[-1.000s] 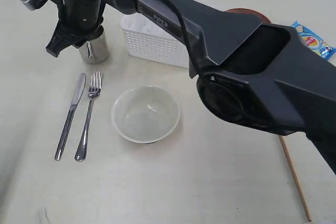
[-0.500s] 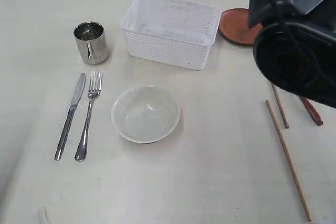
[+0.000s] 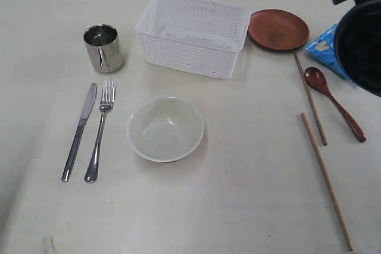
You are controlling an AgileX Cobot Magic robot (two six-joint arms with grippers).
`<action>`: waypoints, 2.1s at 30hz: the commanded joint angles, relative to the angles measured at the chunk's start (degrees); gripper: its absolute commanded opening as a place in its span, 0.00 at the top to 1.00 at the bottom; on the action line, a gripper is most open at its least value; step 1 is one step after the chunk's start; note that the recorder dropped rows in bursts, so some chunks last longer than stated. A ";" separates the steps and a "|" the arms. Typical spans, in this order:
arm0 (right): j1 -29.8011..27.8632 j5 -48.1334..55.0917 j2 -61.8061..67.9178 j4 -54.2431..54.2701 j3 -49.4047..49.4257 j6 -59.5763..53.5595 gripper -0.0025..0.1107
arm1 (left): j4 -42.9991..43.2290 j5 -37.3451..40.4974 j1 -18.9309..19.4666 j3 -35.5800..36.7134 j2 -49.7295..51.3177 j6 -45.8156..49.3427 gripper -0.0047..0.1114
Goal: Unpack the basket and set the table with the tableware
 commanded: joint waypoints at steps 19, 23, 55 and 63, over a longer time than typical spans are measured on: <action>-0.99 -4.06 -4.21 10.99 7.83 -6.70 0.98 | -0.30 -0.36 -0.06 0.16 -0.21 0.02 0.96; -0.99 -19.21 -13.75 19.75 28.23 -19.16 0.98 | -0.30 -0.36 -0.06 0.16 -0.21 0.02 0.96; -40.31 -24.97 -27.56 22.95 76.04 -19.59 0.98 | -0.30 -0.36 -0.06 0.16 -0.21 0.02 0.96; -48.34 -32.14 -37.25 22.44 93.28 -19.12 0.98 | -0.30 -0.36 -0.06 0.16 -0.21 0.02 0.96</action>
